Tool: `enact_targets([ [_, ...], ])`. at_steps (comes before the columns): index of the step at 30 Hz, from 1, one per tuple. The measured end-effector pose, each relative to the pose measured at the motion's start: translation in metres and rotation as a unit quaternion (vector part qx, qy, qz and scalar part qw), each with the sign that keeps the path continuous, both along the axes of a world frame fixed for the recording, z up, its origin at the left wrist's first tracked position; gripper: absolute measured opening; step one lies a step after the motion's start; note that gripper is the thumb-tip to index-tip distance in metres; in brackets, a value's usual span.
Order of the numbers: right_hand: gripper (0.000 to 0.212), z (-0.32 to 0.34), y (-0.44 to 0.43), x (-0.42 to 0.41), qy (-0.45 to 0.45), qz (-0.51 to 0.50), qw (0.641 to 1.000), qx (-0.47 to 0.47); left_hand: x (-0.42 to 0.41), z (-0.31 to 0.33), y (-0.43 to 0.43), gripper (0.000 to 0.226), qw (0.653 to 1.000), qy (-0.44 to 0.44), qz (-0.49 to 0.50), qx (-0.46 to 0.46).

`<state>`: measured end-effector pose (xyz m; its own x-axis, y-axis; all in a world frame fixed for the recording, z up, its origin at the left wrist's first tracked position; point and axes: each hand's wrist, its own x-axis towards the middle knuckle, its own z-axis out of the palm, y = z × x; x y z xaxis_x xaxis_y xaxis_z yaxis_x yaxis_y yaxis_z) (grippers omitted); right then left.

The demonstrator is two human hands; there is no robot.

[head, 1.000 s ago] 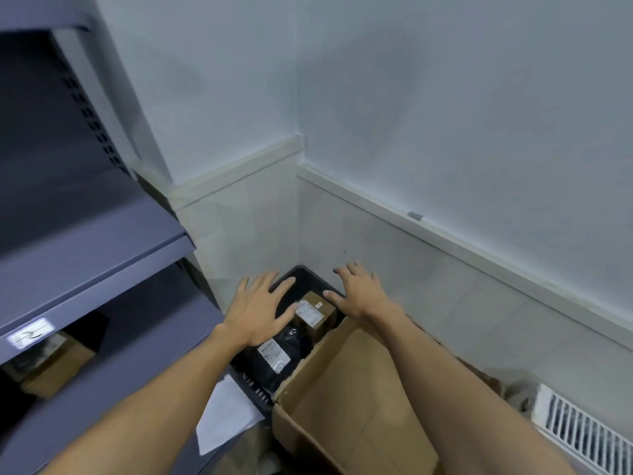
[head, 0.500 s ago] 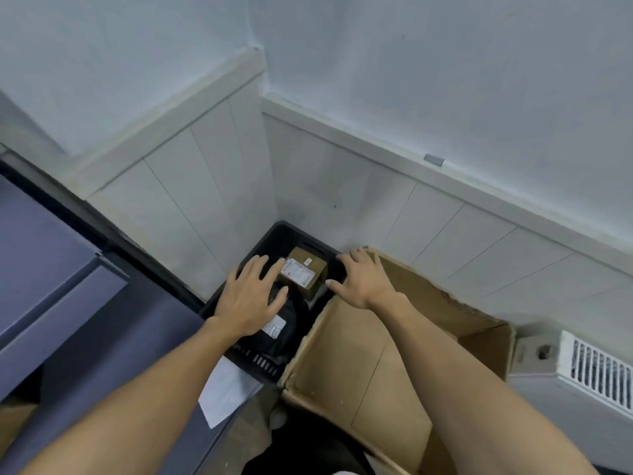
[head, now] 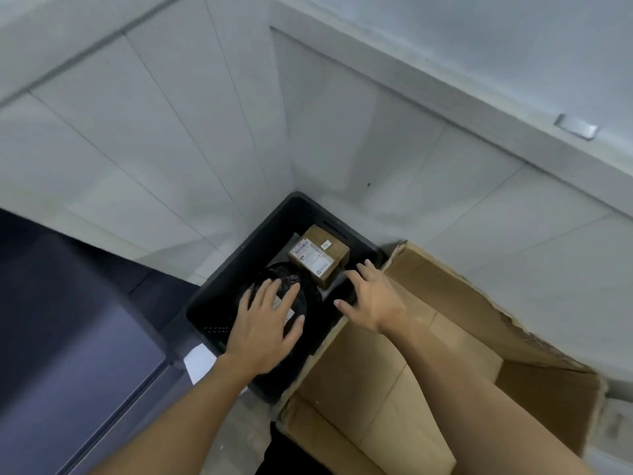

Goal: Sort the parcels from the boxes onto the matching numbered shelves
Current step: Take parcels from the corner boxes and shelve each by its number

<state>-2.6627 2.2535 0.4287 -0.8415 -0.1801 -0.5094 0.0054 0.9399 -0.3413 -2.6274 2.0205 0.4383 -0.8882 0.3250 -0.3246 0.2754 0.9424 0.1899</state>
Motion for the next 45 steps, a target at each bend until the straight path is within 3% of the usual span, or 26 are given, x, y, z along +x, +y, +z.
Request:
enact_targets([
  [10, 0.081, -0.159, 0.001, -0.095, -0.016, 0.081, 0.995, 0.055, -0.045, -0.169, 0.007, 0.065, 0.998, 0.000, 0.058, 0.032],
  [21, 0.100, -0.257, -0.028, -0.158, -0.112, 0.083, 0.980, 0.142, -0.062, -0.296, -0.007, 0.069, 0.994, -0.034, 0.097, 0.040],
  [27, 0.126, -0.292, -0.035, -0.153, -0.074, 0.055, 0.981, 0.169, -0.067, -0.324, -0.014, 0.066, 0.994, -0.038, 0.094, 0.041],
  [36, 0.123, -0.300, -0.026, -0.138, -0.062, -0.013, 0.991, 0.114, -0.069, -0.326, -0.010, 0.068, 0.993, -0.039, 0.105, 0.041],
  [45, 0.142, -0.314, -0.030, -0.121, -0.068, -0.027, 0.994, 0.078, -0.065, -0.327, -0.011, 0.064, 0.995, -0.016, 0.098, 0.022],
])
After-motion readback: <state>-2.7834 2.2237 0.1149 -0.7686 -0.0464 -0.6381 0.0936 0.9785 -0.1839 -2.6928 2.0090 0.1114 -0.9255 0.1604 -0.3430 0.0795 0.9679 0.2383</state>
